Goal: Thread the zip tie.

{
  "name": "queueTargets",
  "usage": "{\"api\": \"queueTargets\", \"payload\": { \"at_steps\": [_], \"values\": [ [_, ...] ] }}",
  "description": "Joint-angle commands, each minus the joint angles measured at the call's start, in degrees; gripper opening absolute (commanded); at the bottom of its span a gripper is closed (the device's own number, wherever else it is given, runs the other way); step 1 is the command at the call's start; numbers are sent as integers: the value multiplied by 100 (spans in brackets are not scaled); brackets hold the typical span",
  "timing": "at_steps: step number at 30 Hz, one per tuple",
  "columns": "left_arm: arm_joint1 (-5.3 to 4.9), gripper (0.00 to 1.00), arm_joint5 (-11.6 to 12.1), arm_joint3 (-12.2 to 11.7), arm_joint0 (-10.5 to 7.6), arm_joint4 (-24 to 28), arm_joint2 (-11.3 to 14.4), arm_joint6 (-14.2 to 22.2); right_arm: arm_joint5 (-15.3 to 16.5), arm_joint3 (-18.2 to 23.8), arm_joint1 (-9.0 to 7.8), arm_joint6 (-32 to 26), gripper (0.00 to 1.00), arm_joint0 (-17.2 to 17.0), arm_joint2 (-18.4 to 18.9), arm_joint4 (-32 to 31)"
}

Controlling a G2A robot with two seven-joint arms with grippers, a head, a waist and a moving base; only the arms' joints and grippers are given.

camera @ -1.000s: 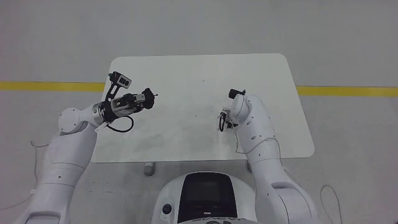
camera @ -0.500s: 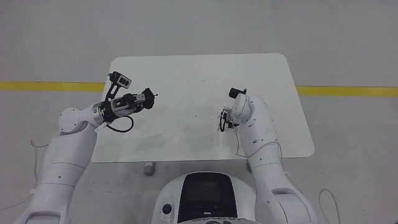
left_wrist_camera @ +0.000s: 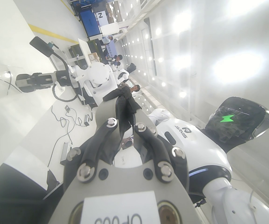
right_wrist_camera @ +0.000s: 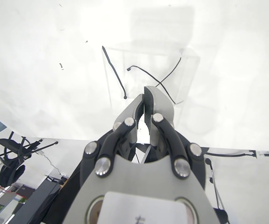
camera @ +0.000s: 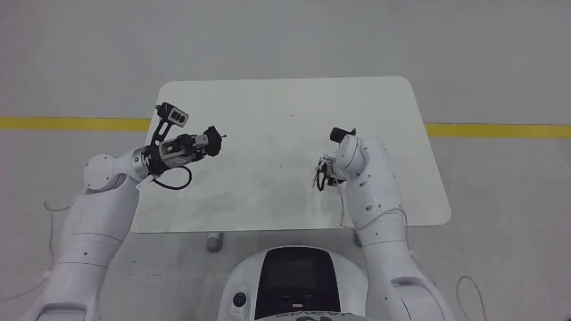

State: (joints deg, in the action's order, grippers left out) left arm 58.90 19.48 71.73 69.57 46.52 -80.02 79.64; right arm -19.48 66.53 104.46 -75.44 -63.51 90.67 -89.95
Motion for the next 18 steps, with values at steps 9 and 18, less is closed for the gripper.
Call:
{"api": "queueTargets", "payload": {
  "at_steps": [9,18],
  "values": [
    [0,0,0,0,0,0,0,0,0,-477,-3,179,14,228,24,0],
    [0,0,0,0,0,0,0,0,0,-668,-66,233,16,343,-26,0]
  ]
}}
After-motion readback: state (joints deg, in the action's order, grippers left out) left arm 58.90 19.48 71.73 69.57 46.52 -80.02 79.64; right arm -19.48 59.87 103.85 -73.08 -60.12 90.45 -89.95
